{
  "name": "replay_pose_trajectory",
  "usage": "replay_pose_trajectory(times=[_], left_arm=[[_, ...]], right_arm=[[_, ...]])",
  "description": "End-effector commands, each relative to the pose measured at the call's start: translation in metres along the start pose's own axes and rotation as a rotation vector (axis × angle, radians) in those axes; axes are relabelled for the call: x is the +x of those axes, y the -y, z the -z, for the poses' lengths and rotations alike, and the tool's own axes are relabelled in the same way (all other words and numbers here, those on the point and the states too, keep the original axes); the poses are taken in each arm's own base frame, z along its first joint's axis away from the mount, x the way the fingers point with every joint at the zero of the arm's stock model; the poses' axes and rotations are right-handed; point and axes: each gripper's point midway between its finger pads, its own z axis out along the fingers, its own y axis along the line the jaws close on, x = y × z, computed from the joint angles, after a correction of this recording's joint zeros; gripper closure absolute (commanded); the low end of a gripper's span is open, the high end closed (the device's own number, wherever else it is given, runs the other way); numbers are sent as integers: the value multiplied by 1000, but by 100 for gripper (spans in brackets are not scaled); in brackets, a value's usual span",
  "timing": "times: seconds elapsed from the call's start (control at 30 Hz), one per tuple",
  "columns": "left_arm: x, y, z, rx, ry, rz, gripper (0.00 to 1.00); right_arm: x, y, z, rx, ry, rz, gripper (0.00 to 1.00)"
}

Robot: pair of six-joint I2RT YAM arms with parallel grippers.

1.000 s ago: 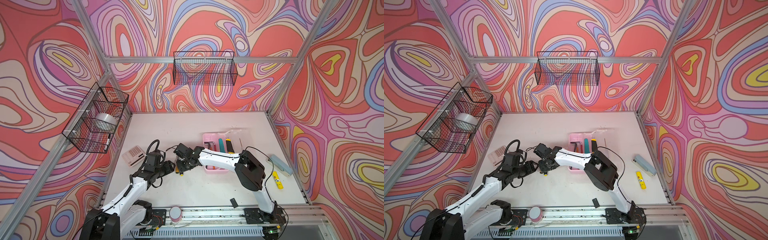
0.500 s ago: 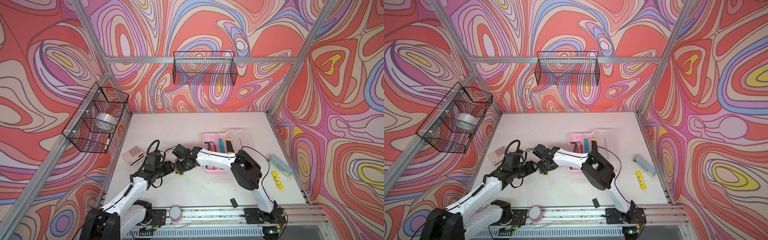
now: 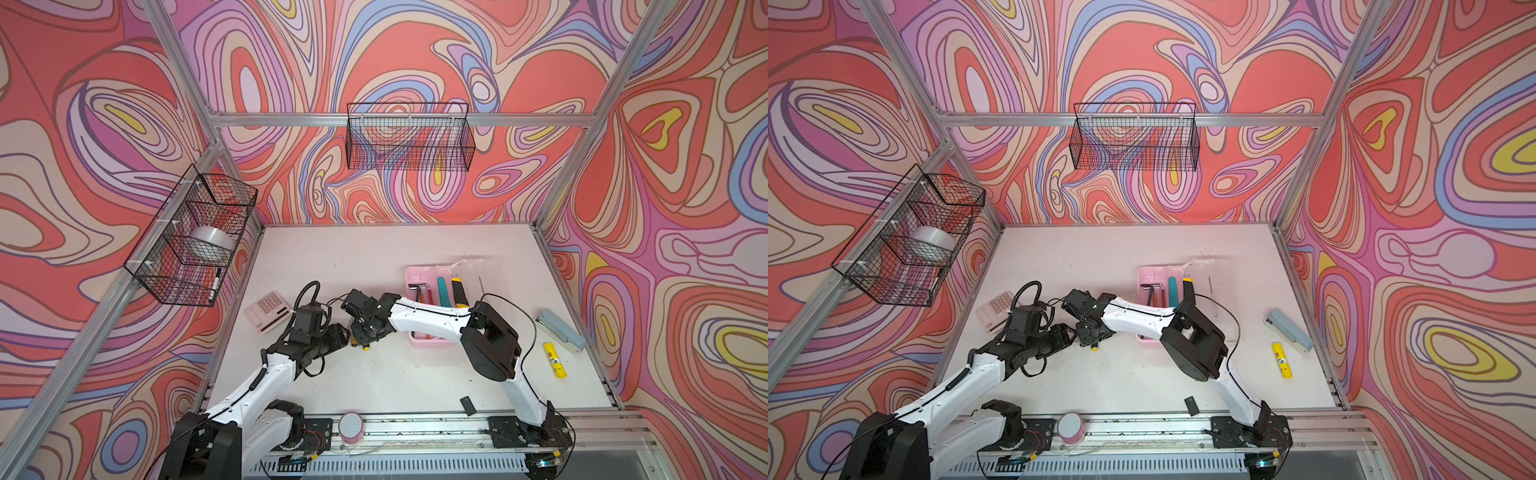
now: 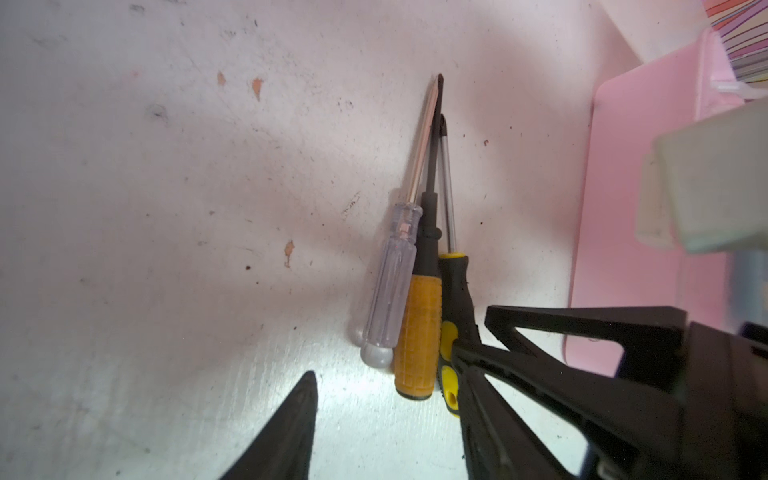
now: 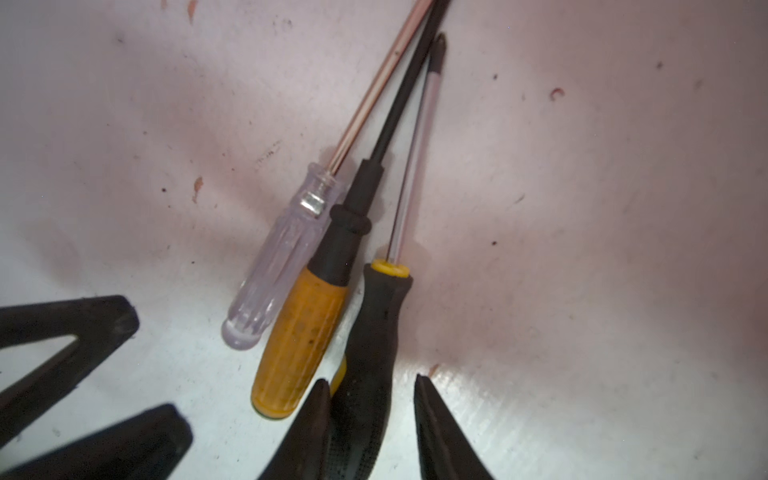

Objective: Pack the tool kit
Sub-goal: 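Move the right gripper back to the black-and-yellow screwdriver and lower, then close the right gripper on the black-and-yellow screwdriver handle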

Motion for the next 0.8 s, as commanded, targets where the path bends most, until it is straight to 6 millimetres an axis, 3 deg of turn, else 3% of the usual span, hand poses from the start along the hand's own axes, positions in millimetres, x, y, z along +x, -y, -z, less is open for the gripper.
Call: replay_pose_trajectory(times=[0.0, 0.3, 0.53, 0.77], left_arm=[[-3, -5, -2, -13, 15, -6, 45], [-2, -5, -3, -14, 15, -4, 45], [-1, -7, -4, -16, 13, -4, 45], [-1, -7, -3, -19, 16, -3, 45]], right_arm=[[8, 19, -5, 120, -17, 26, 65], [4, 6, 8, 112, 13, 51, 59], [17, 9, -15, 125, -41, 50, 60], [23, 14, -25, 146, -52, 39, 66]])
